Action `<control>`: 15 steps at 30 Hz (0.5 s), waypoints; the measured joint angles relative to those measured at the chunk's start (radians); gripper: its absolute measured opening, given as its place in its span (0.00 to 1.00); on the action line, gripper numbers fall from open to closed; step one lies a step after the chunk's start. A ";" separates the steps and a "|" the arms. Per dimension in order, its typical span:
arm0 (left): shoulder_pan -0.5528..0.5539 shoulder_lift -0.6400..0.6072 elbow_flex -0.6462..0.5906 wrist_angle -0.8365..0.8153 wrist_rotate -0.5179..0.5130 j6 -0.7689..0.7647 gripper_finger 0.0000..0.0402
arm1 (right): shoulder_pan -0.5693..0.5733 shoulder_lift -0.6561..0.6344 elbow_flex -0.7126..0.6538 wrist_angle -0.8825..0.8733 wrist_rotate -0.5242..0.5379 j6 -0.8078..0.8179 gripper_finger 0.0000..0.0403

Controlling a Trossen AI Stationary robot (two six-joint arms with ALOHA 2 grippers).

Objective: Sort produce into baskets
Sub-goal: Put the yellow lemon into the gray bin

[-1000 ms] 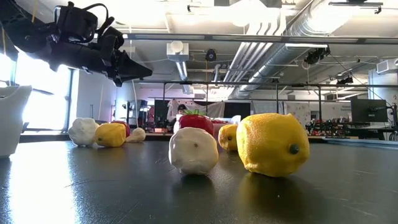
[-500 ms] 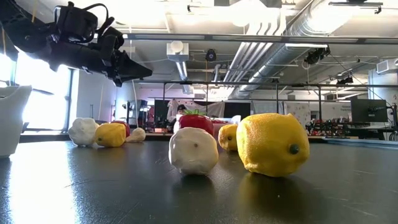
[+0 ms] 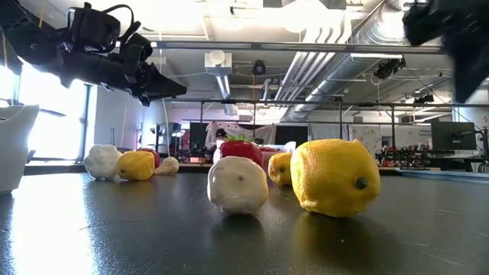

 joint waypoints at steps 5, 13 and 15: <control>0.000 0.000 0.000 0.000 0.000 -0.001 0.00 | -0.237 -0.027 -0.111 0.248 -0.057 -0.379 0.00; 0.000 0.000 0.000 0.000 0.000 -0.003 0.00 | -0.635 -0.023 -0.163 0.333 -0.179 -0.843 0.00; 0.000 0.000 0.000 0.000 0.000 -0.003 0.00 | -0.720 -0.024 -0.163 0.337 -0.188 -0.956 0.00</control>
